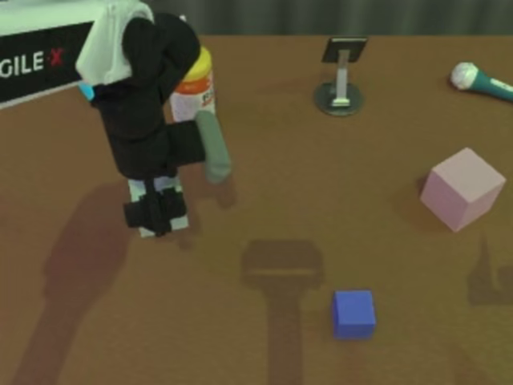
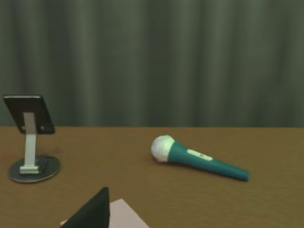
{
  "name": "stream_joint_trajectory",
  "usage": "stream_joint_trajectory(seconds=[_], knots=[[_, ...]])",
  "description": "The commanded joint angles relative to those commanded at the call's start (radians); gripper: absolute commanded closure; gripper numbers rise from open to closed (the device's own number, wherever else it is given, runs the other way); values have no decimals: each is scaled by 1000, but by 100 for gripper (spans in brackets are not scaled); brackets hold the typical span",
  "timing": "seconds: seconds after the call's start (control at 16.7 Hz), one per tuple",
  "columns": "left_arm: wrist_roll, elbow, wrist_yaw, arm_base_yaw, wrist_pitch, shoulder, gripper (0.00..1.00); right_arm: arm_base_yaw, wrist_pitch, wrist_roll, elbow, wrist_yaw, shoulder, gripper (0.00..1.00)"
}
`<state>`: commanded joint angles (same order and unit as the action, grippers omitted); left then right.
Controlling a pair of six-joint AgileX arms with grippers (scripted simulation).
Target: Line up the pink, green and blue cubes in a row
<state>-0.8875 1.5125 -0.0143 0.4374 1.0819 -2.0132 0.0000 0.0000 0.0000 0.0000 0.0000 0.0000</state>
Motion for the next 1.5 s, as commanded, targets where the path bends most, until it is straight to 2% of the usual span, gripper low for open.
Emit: stream_joint_trajectory(seconds=[0.3,0.42,0.54,0.96,1.32,1.5], knots=[[137,46,-2,322,40,-8,100,0,0,0,0,0,0,0],[181,59,-1,413,48,-5,100,0,0,0,0,0,0,0],[207,67,0,462,52,-1,100,0,0,0,0,0,0,0],[209,54,-1,469,34,-8,100,0,0,0,0,0,0,0],[216,-61,-1,472,-157,-78,100,0,0,0,0,0,0,0],[216,-83,0,475,-191,-92,100,0,0,0,0,0,0,0]])
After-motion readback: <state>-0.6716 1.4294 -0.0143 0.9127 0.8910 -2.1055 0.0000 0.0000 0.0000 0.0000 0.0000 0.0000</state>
